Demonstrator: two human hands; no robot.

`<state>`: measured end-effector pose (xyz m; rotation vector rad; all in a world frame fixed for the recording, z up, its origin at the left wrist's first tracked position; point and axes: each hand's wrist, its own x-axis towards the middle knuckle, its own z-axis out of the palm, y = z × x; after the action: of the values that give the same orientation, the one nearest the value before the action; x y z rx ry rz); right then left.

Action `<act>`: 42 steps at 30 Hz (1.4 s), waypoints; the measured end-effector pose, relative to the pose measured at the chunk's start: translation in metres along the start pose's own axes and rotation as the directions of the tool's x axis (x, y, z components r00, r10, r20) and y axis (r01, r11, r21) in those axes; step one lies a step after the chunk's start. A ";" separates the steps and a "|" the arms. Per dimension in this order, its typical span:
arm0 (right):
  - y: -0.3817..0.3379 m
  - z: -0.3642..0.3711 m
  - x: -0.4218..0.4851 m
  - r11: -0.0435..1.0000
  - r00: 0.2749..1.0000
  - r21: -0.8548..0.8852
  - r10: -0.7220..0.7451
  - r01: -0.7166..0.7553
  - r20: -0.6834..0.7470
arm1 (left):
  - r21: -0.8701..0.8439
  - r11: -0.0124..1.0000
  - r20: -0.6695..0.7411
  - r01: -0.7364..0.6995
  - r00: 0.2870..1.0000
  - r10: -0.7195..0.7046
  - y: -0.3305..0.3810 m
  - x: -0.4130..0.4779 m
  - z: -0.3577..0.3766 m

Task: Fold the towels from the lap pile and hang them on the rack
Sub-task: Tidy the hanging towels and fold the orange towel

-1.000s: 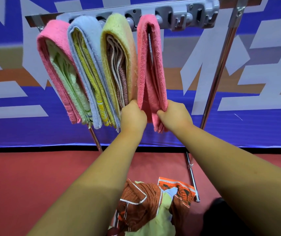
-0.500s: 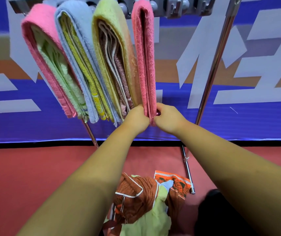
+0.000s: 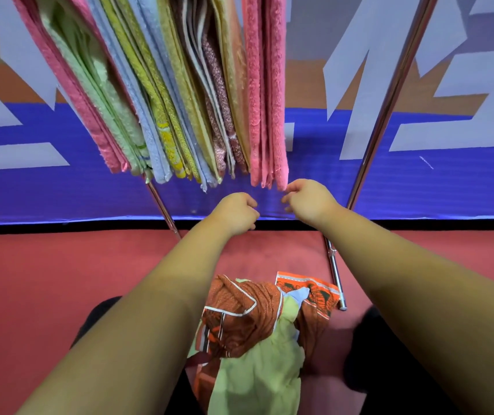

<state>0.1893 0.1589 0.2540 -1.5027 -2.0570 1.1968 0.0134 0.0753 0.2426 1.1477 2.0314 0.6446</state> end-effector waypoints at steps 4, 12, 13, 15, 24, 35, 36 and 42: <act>0.023 0.023 0.002 0.989 0.991 0.096 0.102 -0.111 0.091 | -0.015 0.998 0.076 0.062 0.995 -0.061 -0.026 0.007 0.019; 0.093 0.091 0.020 0.935 0.906 0.055 0.325 -0.352 0.272 | 0.036 0.984 0.202 0.175 0.963 -0.179 -0.091 0.035 0.080; 0.103 0.099 0.022 0.919 0.883 0.042 0.362 -0.391 0.300 | 0.054 0.981 0.214 0.185 0.958 -0.193 -0.102 0.039 0.090; 0.121 0.115 0.024 0.890 0.832 0.007 0.423 -0.456 0.359 | 0.102 0.971 0.252 0.216 0.939 -0.235 -0.123 0.045 0.110; 0.178 0.169 0.017 0.830 0.710 -0.220 0.554 -0.513 0.435 | 0.479 0.866 0.367 0.143 0.864 -0.345 -0.214 0.046 0.186; 0.204 0.203 0.022 0.833 0.659 -0.442 0.540 -0.332 0.524 | 0.241 0.936 0.286 0.255 0.903 -0.320 -0.270 0.044 0.217; 0.203 0.202 0.021 0.834 0.659 -0.454 0.534 -0.312 0.530 | 0.162 0.950 0.263 0.268 0.916 -0.303 -0.267 0.045 0.213; 0.180 0.189 0.012 0.892 0.785 -0.453 0.291 -0.015 0.547 | -0.139 0.968 0.342 0.207 0.928 -0.149 -0.223 0.047 0.176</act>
<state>0.1686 0.1048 -0.0006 -1.6520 -2.8202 1.5157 0.0168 0.0230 -0.0407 0.8888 1.7330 0.4895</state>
